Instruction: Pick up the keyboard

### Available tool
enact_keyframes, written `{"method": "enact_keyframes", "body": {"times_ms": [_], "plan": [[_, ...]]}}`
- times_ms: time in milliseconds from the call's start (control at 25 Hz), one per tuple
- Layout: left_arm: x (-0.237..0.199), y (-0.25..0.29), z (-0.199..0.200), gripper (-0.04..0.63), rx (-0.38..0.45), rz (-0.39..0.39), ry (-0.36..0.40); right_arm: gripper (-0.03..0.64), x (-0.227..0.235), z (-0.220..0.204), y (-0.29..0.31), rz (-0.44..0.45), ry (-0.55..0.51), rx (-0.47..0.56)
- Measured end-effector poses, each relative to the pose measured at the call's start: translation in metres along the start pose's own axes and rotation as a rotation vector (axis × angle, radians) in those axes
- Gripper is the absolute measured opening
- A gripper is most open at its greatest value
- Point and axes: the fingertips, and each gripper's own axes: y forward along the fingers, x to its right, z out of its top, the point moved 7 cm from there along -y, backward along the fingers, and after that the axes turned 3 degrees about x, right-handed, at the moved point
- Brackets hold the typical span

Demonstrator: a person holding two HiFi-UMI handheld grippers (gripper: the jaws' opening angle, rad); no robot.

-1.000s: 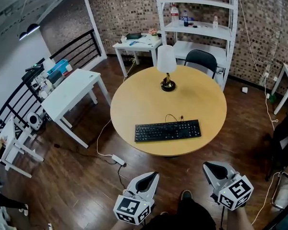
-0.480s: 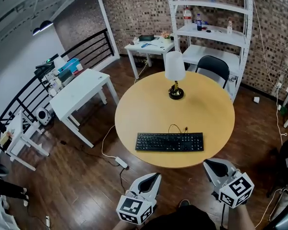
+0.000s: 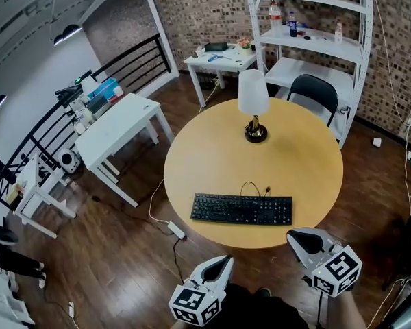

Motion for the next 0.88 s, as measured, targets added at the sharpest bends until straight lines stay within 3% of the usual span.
{"method": "enact_keyframes", "body": {"times_ms": [520, 880], "plan": [[-0.095, 0.062, 0.036, 0.063, 0.058, 0.025, -0.063, 0.04, 0.059, 0.025, 0.11, 0.05, -0.016, -0.062], [-0.156, 0.08, 0.039, 0.063, 0.041, 0.032, -0.089, 0.077, 0.087, 0.036, 0.188, 0.092, 0.003, -0.109]]}}
